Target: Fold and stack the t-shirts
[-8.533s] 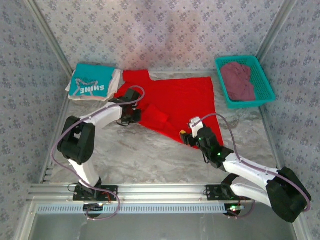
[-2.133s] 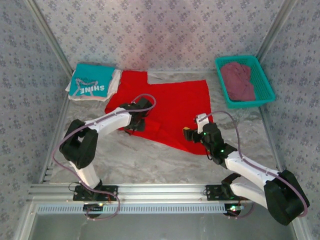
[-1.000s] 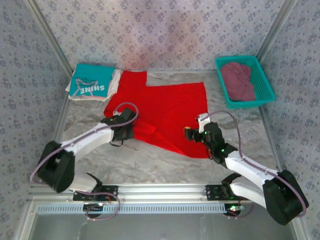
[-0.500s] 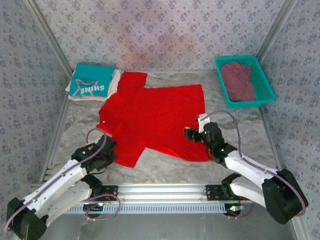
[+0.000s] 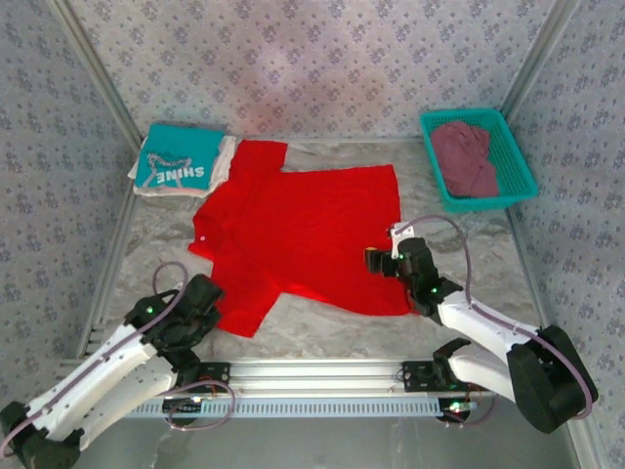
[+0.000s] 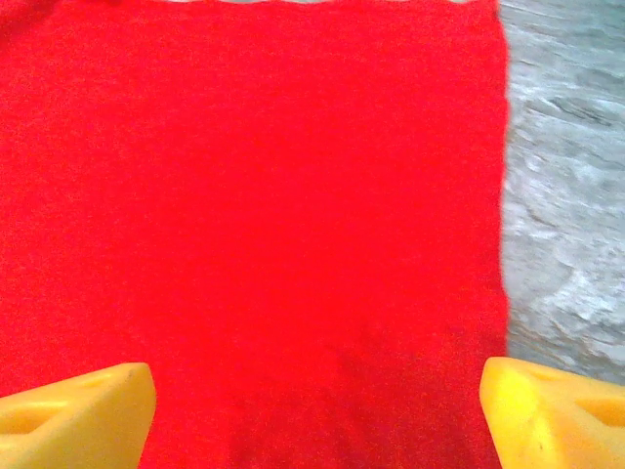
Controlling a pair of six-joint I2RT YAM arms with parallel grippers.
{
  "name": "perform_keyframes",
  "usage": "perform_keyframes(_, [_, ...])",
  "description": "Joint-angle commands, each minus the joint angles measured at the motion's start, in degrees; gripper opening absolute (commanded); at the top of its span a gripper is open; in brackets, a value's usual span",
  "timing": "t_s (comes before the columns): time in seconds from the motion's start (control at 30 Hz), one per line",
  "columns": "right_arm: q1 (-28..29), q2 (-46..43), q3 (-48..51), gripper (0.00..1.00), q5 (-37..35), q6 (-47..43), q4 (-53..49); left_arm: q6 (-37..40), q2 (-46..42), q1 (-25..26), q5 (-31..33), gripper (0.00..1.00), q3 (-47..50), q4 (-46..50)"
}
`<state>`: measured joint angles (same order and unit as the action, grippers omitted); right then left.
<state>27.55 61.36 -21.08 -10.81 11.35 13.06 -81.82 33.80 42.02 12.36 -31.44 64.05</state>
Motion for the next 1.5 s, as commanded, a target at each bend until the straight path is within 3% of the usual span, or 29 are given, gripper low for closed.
perform_keyframes(0.0, [-0.95,-0.25,-6.14,0.88,-6.14,10.74,-13.36,-8.09,-0.28,3.12,-1.28,0.0,2.44,-2.7])
perform_keyframes(0.1, [-2.45,-1.29,-12.28,0.87,-6.64,19.86,-31.29,-11.46,3.4,10.57,4.06,0.0,0.92,-6.9])
perform_keyframes(0.23, [-6.19,-5.05,-14.47,0.86,-4.01,27.55,-45.38,-15.17,6.87,23.73,23.63,0.0,-9.65,1.84])
perform_keyframes(0.4, [-12.85,-5.94,-13.53,0.84,0.63,32.48,-53.32,-10.77,9.31,29.87,31.78,0.0,-16.7,4.56])
perform_keyframes(0.57, [-18.47,-3.88,-11.4,0.84,6.4,35.0,-53.51,-14.75,9.63,39.99,43.4,0.0,-21.4,10.77])
perform_keyframes(0.7, [-19.14,-3.88,-9.18,0.8,10.87,35.85,-51.36,-16.11,10.64,41.75,41.83,0.0,-19.75,8.66])
perform_keyframes(0.77, [-18.71,-4.37,-8.15,0.8,11.77,37.07,-50.35,-16.16,11.36,45.14,43.74,0.0,-19.24,7.02])
perform_keyframes(0.87, [-18.37,-5.37,-6.2,0.78,13.52,37.94,-49.36,-24.47,16.52,49.42,46.34,0.0,-23.0,16.39])
perform_keyframes(1.03, [-15.74,-5.21,-4.71,0.76,16.03,39.02,-49.33,-31.32,23.83,51.21,44.1,0.0,-27.72,24.82])
perform_keyframes(1.23, [-12.27,-2.29,-4.0,0.69,18.23,38.67,-46.06,-35.04,22.67,51.54,41.96,0.0,-22.59,19.79])
perform_keyframes(1.33, [-12.06,-1.54,-3.14,0.6,18.65,37.53,-44.06,-36.33,21.37,51.41,43.24,0.0,-20.79,18.63])
perform_keyframes(1.47, [-12.25,-1.06,-3.63,0.39,18.84,35.92,-43.12,-39.44,19.93,51.16,46.26,0.0,-19.42,21.63])
